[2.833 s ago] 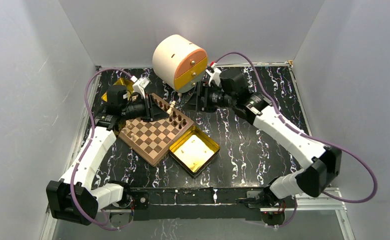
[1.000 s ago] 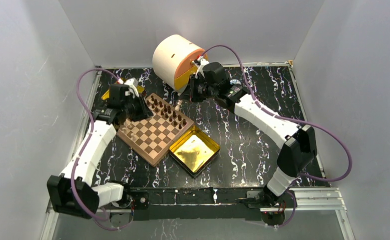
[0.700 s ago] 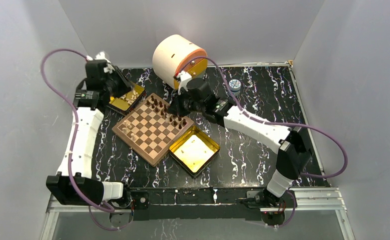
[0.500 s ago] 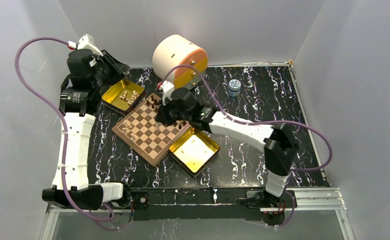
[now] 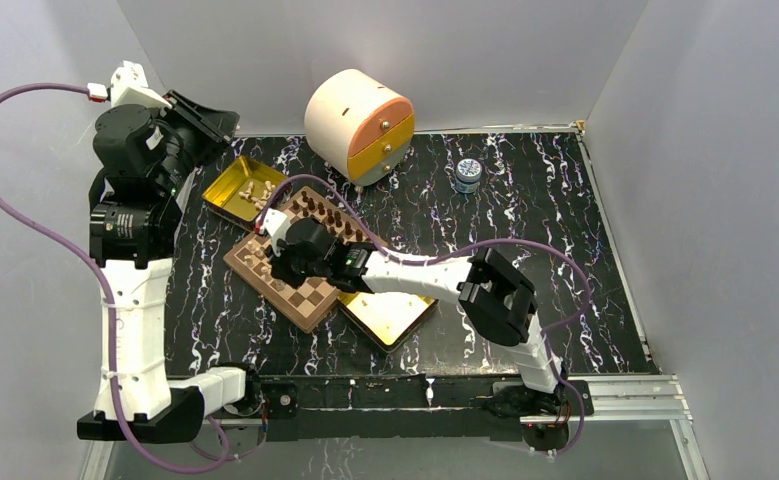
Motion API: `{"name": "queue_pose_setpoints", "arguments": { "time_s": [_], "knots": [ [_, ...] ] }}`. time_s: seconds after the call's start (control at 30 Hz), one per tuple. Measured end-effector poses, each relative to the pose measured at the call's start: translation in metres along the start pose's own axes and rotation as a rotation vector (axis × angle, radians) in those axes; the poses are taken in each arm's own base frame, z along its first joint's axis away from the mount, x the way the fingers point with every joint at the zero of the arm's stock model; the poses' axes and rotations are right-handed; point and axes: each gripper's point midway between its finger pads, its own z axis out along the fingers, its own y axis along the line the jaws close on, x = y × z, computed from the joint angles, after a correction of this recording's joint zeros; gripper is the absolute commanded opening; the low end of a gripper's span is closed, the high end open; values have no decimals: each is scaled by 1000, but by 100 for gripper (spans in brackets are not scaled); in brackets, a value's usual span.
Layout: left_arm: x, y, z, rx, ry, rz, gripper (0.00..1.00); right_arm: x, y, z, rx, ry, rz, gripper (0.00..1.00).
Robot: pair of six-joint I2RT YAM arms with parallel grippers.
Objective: Set up the chess pieces on the board
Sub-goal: Place the chess piece on the chessboard.
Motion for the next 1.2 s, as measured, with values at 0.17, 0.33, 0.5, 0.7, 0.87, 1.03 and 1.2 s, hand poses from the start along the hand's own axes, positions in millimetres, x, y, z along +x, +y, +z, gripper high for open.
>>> {"name": "queue_pose_setpoints", "arguments": {
  "time_s": [0.17,0.33,0.5,0.7,0.87,1.03,1.2],
  "knots": [
    [-7,-4,-10,11,-30,-3,3,-11,3,7,8,-43,-39,0],
    [-7,-4,-13,14,-35,-3,3,-13,1,14,26,-67,-63,0],
    [-3,0,-11,4,-27,1,3,-2,-4,29,47,-60,-85,0],
    [0,4,-9,-6,-19,8,3,6,-8,36,68,-51,-108,0],
    [1,4,-8,-7,-17,20,3,8,-7,39,73,-56,-117,0],
    [1,5,-8,-8,-17,27,2,13,-5,43,74,-53,-129,0],
    [1,5,-8,-10,-18,31,2,15,-4,46,85,-56,-167,0]
  ]
}}
